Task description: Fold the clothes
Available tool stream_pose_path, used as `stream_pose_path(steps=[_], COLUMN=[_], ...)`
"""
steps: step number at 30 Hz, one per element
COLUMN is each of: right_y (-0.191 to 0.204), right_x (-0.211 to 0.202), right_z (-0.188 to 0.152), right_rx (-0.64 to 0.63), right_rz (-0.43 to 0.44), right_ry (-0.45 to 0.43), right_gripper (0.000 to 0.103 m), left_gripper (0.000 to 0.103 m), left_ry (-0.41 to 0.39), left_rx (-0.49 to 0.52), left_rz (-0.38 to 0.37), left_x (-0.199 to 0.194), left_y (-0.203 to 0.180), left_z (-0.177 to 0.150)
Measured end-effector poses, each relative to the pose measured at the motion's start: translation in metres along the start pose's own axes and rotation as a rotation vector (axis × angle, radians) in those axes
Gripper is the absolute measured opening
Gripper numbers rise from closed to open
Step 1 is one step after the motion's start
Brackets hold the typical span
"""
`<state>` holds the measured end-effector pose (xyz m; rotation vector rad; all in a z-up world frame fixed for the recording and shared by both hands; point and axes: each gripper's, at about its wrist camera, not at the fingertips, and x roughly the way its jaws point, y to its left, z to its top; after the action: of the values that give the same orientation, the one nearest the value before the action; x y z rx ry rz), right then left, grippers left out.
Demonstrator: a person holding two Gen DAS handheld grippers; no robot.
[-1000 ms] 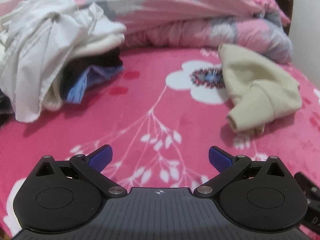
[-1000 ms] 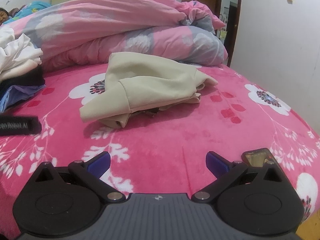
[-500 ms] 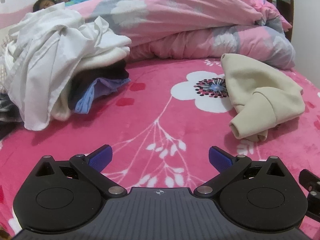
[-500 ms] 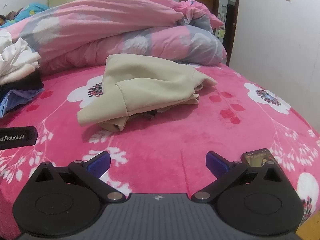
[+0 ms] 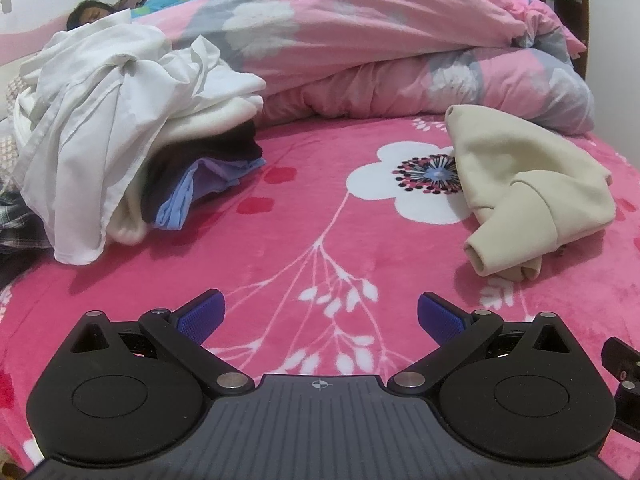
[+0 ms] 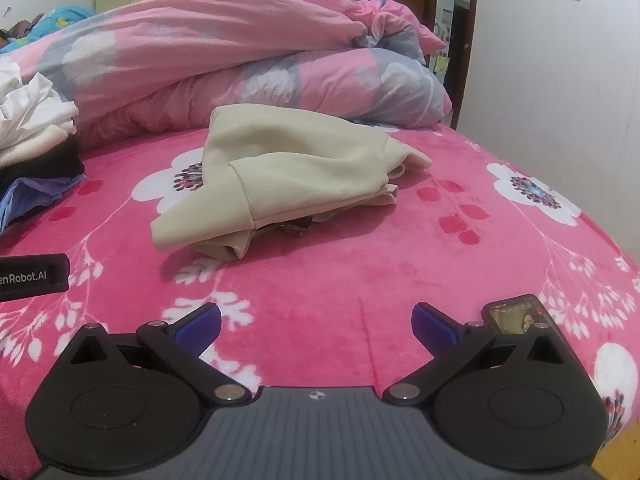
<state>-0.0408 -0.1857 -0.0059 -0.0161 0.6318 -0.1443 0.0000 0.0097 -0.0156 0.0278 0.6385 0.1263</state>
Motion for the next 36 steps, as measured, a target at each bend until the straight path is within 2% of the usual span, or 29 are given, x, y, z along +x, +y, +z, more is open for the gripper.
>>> stream_pose_path(steps=[36], right_y=[0.0091], right_x=[0.0039], right_z=[0.0015], right_rx=[-0.012], right_rz=[-0.004], right_ry=[0.008], right_gripper=[0.103], left_gripper=[0.103], left_ry=[0.003], left_rx=[0.0], left_rz=[0.021], left_x=[0.0004], left_y=[0.0012], left_z=[-0.0001])
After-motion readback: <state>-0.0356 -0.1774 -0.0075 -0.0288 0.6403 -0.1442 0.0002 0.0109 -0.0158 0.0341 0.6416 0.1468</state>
